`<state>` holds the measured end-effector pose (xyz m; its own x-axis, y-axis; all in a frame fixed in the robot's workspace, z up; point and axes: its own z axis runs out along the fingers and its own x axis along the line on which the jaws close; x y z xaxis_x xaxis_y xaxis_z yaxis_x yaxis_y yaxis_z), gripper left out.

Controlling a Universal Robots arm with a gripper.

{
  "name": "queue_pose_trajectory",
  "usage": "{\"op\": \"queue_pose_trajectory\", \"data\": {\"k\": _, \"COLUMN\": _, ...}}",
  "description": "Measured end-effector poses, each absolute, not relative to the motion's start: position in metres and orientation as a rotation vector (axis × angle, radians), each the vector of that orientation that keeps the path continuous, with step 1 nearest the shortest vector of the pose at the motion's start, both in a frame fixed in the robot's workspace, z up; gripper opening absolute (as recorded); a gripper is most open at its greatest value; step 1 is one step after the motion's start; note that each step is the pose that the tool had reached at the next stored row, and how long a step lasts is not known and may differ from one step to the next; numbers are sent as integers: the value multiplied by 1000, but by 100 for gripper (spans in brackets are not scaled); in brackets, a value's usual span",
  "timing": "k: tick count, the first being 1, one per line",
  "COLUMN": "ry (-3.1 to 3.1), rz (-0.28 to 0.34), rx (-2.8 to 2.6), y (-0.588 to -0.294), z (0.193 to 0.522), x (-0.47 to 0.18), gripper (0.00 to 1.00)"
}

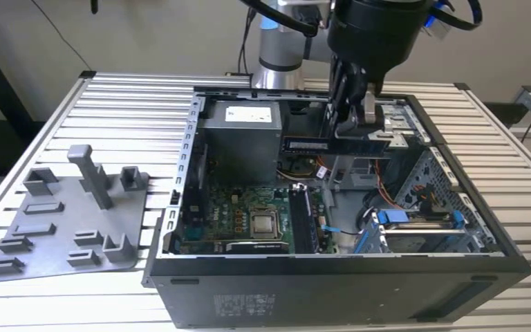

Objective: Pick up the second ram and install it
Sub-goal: 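Insert the second ram into the second slot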

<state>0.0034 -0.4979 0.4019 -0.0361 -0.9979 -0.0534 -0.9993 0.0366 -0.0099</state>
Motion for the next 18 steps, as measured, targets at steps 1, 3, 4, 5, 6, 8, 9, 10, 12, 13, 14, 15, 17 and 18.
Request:
{"op": "queue_pose_trajectory", "data": {"k": 1, "ry": 2229, "rz": 46, "rx": -2149, "y": -498, "z": 402, "x": 3, "gripper": 14}}
{"op": "queue_pose_trajectory", "data": {"k": 3, "ry": 2229, "rz": 46, "rx": -2149, "y": -496, "z": 402, "x": 3, "gripper": 14}}
{"op": "queue_pose_trajectory", "data": {"k": 4, "ry": 2229, "rz": 46, "rx": -2149, "y": -495, "z": 402, "x": 3, "gripper": 14}}
{"op": "queue_pose_trajectory", "data": {"k": 5, "ry": 2229, "rz": 46, "rx": -2149, "y": -493, "z": 402, "x": 3, "gripper": 14}}
{"op": "queue_pose_trajectory", "data": {"k": 6, "ry": 2229, "rz": 46, "rx": -2149, "y": -491, "z": 402, "x": 3, "gripper": 14}}
{"op": "queue_pose_trajectory", "data": {"k": 8, "ry": 2229, "rz": 46, "rx": -2149, "y": -486, "z": 402, "x": 3, "gripper": 14}}
{"op": "queue_pose_trajectory", "data": {"k": 9, "ry": 2229, "rz": 46, "rx": -2149, "y": -483, "z": 402, "x": 3, "gripper": 14}}
{"op": "queue_pose_trajectory", "data": {"k": 10, "ry": 2229, "rz": 46, "rx": -2149, "y": -480, "z": 402, "x": 3, "gripper": 14}}
{"op": "queue_pose_trajectory", "data": {"k": 12, "ry": 2229, "rz": 46, "rx": -2149, "y": -473, "z": 402, "x": 3, "gripper": 14}}
{"op": "queue_pose_trajectory", "data": {"k": 13, "ry": 2229, "rz": 46, "rx": -2149, "y": -470, "z": 402, "x": 3, "gripper": 14}}
{"op": "queue_pose_trajectory", "data": {"k": 14, "ry": 2229, "rz": 46, "rx": -2149, "y": -467, "z": 402, "x": 3, "gripper": 14}}
{"op": "queue_pose_trajectory", "data": {"k": 15, "ry": 2229, "rz": 45, "rx": -2149, "y": -464, "z": 402, "x": 3, "gripper": 14}}
{"op": "queue_pose_trajectory", "data": {"k": 17, "ry": 2229, "rz": 45, "rx": -2149, "y": -458, "z": 402, "x": 3, "gripper": 14}}
{"op": "queue_pose_trajectory", "data": {"k": 18, "ry": 2229, "rz": 45, "rx": -2149, "y": -456, "z": 402, "x": 3, "gripper": 14}}
